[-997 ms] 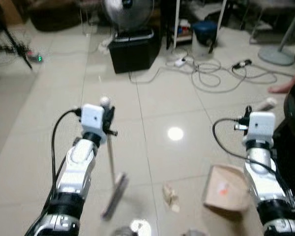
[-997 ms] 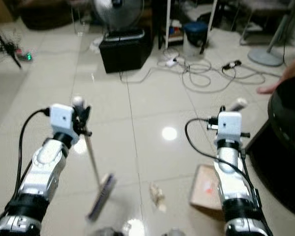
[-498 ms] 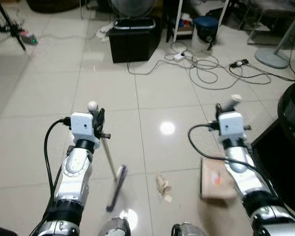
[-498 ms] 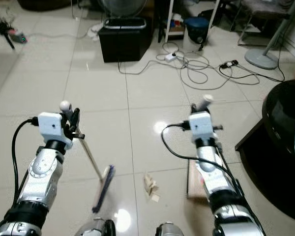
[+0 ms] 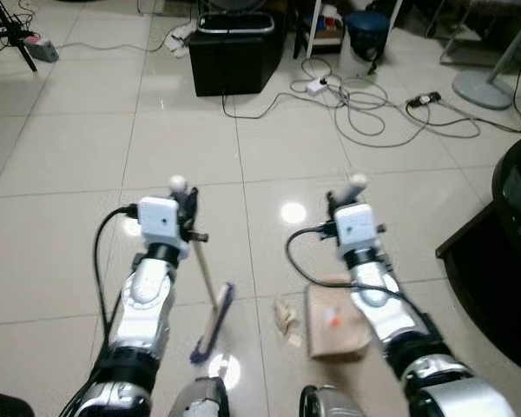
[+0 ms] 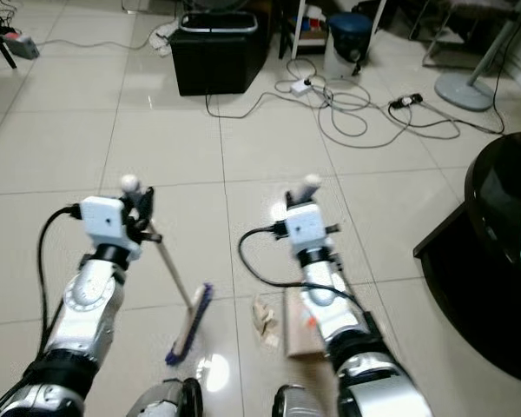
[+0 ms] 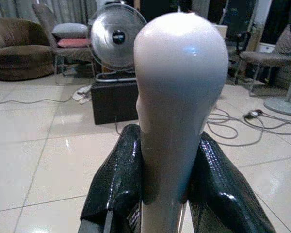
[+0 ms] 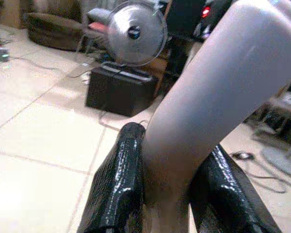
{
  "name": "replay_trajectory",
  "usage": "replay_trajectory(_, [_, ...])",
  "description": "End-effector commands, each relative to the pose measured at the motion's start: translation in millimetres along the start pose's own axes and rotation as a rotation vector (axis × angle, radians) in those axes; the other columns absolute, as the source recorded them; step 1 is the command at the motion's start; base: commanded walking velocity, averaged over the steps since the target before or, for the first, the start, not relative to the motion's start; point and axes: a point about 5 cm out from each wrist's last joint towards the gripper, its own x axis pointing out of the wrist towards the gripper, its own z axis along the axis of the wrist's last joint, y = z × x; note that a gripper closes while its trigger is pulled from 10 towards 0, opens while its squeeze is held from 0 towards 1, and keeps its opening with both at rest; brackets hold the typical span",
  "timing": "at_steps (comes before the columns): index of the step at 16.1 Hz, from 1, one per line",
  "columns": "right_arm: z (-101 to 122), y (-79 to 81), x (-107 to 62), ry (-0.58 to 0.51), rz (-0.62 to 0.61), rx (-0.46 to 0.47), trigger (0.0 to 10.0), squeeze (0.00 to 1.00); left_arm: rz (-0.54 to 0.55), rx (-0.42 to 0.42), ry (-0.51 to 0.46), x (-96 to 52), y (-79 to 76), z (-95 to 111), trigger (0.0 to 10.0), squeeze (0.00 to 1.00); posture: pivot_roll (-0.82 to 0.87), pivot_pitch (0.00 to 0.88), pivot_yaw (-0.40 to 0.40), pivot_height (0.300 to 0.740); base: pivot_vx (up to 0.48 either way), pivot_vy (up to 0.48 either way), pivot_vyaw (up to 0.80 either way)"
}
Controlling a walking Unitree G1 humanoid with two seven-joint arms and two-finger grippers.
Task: Sweep floor
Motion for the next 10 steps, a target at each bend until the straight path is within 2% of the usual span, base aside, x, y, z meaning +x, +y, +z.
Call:
replay_trajectory(1, [-2,5.5,-0.4,0.011,0.043,-0.031,10.0,0.00,-0.033,-0.011,0.030,1.3,-9.8,-6,10.0,0.00,0.06,0.229,-0.016,0.740,0.000,0.000,0.00])
replay_trajectory(2, [-5,8.7,-2.8,0.029,0.055,-0.046,10.0,0.00,-0.051,-0.020,0.028,4.2,-15.4,-6,10.0,0.00,0.06,0.230,-0.016,0.740,0.000,0.000,0.00])
replay_trajectory(6, [-12,7.0,-7.0,0.067,0.058,-0.061,10.0,0.00,-0.075,-0.035,0.014,8.7,-22.3,-4,10.0,0.00,0.05,0.239,-0.009,0.740,0.000,0.000,0.00])
replay_trajectory(10, [-16,2.1,-10.1,0.072,0.036,-0.078,10.0,0.00,-0.075,-0.053,0.001,9.2,-24.2,-4,10.0,0.00,0.05,0.244,-0.008,0.740,0.000,0.000,0.00])
